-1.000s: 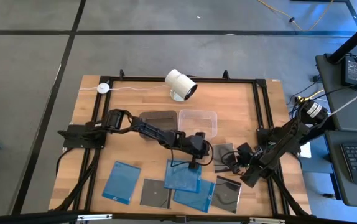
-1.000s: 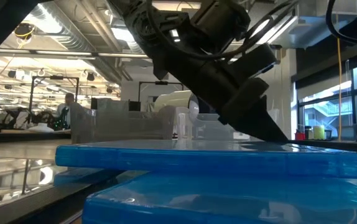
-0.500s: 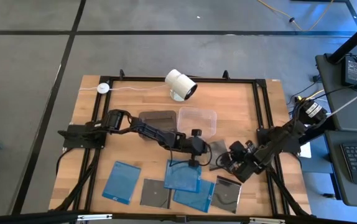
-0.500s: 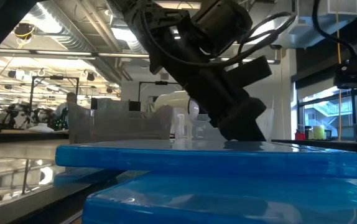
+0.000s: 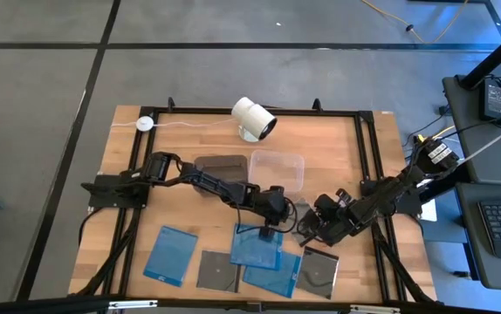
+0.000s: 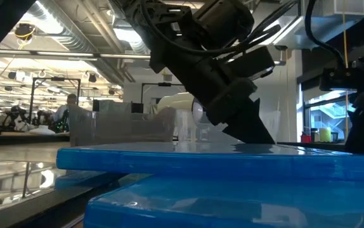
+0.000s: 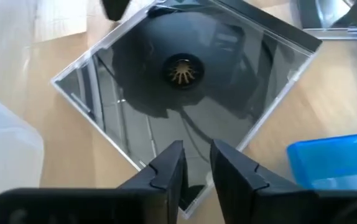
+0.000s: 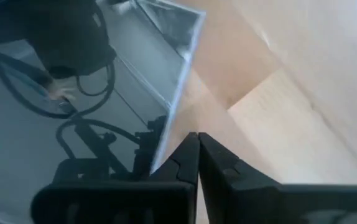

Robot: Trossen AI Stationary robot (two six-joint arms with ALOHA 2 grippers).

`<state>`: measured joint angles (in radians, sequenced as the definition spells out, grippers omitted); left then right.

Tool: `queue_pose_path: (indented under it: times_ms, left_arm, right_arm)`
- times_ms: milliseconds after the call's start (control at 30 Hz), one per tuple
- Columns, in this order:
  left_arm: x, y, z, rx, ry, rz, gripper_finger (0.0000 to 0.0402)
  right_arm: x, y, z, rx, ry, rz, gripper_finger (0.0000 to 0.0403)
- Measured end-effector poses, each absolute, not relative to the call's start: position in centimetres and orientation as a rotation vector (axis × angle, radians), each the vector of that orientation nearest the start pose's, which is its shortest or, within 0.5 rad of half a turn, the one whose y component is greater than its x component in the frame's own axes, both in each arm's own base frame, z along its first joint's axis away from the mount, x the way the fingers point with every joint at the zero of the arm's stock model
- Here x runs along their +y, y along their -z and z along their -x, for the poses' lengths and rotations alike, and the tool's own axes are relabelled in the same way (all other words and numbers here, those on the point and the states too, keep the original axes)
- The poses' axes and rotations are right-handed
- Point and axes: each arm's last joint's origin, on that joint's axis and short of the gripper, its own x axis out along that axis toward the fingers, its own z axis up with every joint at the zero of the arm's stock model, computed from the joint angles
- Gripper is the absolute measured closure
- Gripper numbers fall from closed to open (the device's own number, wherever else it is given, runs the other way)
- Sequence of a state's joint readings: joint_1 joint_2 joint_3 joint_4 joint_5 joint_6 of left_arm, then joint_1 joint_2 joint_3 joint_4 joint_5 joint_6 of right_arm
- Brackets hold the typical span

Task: Pick & place jewel cases by type
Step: Put the top right black cd case into the transparent bin

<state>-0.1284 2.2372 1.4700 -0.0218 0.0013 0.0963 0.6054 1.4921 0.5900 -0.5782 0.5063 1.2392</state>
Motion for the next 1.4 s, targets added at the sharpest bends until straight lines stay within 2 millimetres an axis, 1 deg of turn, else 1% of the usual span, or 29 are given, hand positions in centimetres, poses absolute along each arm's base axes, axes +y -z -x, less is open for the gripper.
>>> queue_pose_path:
  times_ms: [133, 267, 433, 567, 700, 867, 1033, 1267, 1400]
  left_arm:
    - [-6.3, -12.0, -46.3, 0.788, 0.136, -0.154, 0.0309]
    - [-6.3, -13.1, -46.0, 0.789, 0.157, -0.189, 0.0306]
    - [-6.2, -15.1, -45.8, 0.751, 0.159, -0.209, 0.0306]
    - [-5.7, -15.6, -45.0, 0.828, 0.139, -0.228, 0.0306]
    - [-5.4, -15.3, -44.4, 0.907, 0.129, -0.236, 0.0306]
    - [-5.4, -14.4, -44.5, 0.928, 0.168, -0.215, 0.0306]
    - [-5.4, -14.4, -44.4, 0.928, 0.204, -0.196, 0.0306]
    - [-5.3, -13.5, -44.7, 0.936, 0.190, -0.170, 0.0306]
    - [-4.8, -13.4, -44.8, 0.941, 0.173, -0.148, 0.0306]
  right_arm:
    - [10.2, -11.9, -18.1, 1.057, 0.634, -0.256, 0.0389]
    - [10.1, -12.1, -18.3, 1.032, 0.644, -0.244, 0.0389]
    - [10.6, -13.1, -19.1, 1.002, 0.621, -0.211, 0.0389]
    - [11.1, -14.2, -19.6, 1.008, 0.608, -0.191, 0.0389]
    - [11.8, -14.9, -19.6, 1.002, 0.592, -0.168, 0.0389]
    - [12.5, -15.1, -19.3, 0.994, 0.566, -0.162, 0.0389]
    - [12.9, -15.1, -19.1, 1.006, 0.542, -0.163, 0.0389]
    - [13.3, -14.9, -18.8, 1.125, 0.477, -0.223, 0.0388]
    - [13.3, -14.8, -18.7, 1.154, 0.465, -0.240, 0.0388]
